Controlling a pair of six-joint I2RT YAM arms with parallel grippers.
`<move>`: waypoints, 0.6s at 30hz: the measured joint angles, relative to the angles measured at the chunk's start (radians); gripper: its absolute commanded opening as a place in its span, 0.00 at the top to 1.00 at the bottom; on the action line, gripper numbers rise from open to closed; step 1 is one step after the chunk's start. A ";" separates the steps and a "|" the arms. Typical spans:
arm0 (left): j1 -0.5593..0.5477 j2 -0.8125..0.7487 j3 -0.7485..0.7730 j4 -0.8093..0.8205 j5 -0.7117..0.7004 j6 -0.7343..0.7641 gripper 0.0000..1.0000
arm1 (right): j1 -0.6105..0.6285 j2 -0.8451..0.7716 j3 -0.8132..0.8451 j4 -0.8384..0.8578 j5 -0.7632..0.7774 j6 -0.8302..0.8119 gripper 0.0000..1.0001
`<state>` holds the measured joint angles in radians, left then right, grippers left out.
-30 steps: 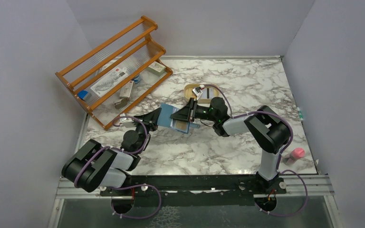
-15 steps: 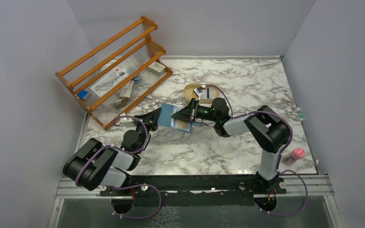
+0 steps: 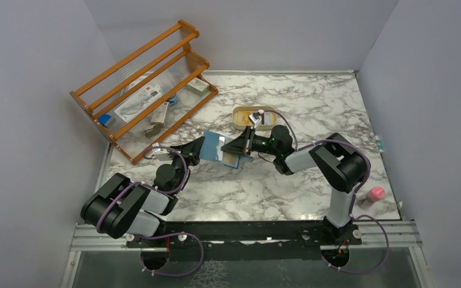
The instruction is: Take the credit cards out of the card holder
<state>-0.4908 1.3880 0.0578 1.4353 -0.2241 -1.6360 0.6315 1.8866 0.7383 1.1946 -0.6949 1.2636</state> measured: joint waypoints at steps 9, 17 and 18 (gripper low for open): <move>0.001 -0.058 0.000 -0.055 -0.004 0.045 1.00 | -0.041 -0.025 -0.088 -0.007 -0.017 -0.010 0.99; 0.008 -0.242 0.000 -0.226 -0.039 0.126 1.00 | -0.109 -0.149 -0.144 -0.107 -0.039 -0.079 0.99; 0.009 -0.266 0.000 -0.252 -0.045 0.137 1.00 | -0.124 -0.167 -0.144 -0.124 -0.043 -0.088 0.99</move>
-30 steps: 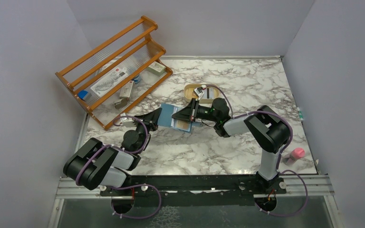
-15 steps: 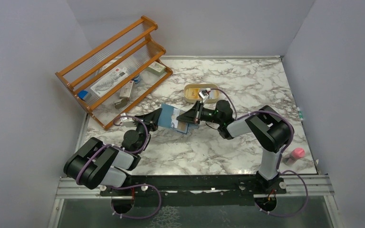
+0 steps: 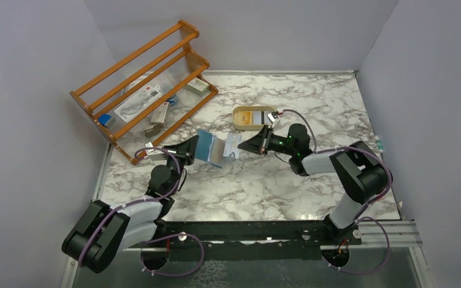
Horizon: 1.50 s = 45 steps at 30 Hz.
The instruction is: Take the credit cards out of the card holder
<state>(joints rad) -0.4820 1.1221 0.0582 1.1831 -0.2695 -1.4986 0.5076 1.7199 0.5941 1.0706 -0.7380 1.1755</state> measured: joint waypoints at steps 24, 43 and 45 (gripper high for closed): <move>0.039 -0.126 -0.006 -0.225 -0.018 0.061 1.00 | -0.286 0.202 0.747 -1.102 0.023 -0.749 0.99; 0.069 -0.138 -0.021 -0.243 -0.003 0.060 1.00 | -0.351 0.305 0.764 -1.200 0.063 -0.809 0.99; 0.070 -0.138 -0.021 -0.243 -0.001 0.060 1.00 | -0.370 0.322 0.774 -1.194 0.050 -0.797 0.99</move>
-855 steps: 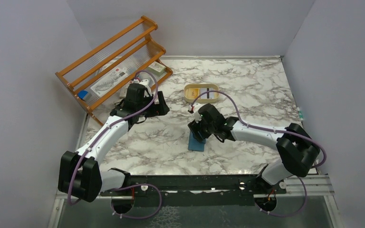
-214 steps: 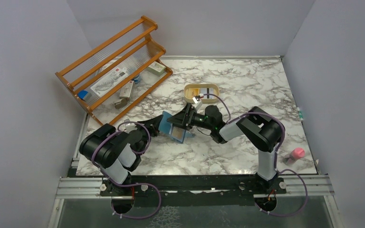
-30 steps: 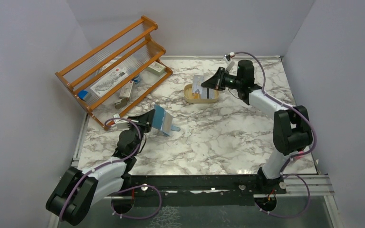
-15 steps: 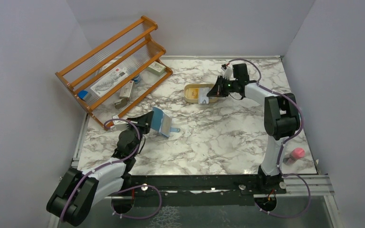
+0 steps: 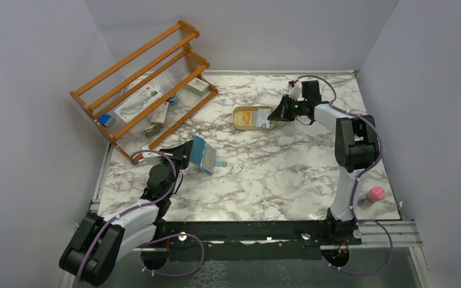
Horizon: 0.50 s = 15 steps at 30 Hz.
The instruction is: Take the credit cards out of the card holder
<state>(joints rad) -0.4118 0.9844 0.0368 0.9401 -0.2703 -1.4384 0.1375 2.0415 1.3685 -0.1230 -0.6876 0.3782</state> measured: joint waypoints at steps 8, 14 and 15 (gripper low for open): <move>0.003 0.003 0.000 0.000 0.010 0.000 1.00 | -0.033 0.066 0.086 0.016 -0.022 0.025 0.99; 0.005 0.010 0.000 0.000 0.016 0.001 1.00 | -0.032 0.092 0.129 0.013 -0.028 0.024 0.99; 0.006 0.011 0.000 0.000 0.017 0.001 1.00 | -0.032 0.093 0.129 0.013 -0.028 0.023 0.99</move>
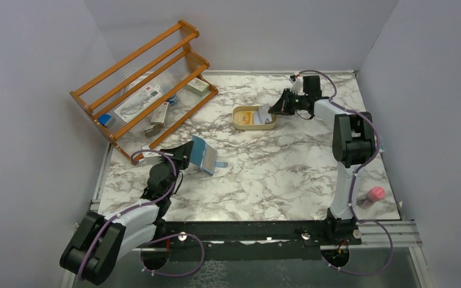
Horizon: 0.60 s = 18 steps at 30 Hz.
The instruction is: Take the credit cards out of the card holder
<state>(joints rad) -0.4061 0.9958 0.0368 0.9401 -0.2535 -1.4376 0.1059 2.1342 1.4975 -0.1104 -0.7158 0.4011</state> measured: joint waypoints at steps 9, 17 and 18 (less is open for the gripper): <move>0.002 0.026 0.000 0.000 0.004 0.000 1.00 | 0.000 0.000 -0.001 -0.019 0.003 -0.013 0.63; 0.006 0.026 0.000 0.000 0.008 0.002 1.00 | 0.000 -0.034 -0.008 -0.049 0.048 -0.029 0.45; 0.006 0.026 0.000 0.000 0.008 0.002 1.00 | 0.000 -0.046 -0.008 -0.052 0.057 -0.030 0.42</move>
<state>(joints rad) -0.4000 1.0214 0.0372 0.9398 -0.2451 -1.4357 0.1055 2.0884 1.4895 -0.1623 -0.6586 0.3714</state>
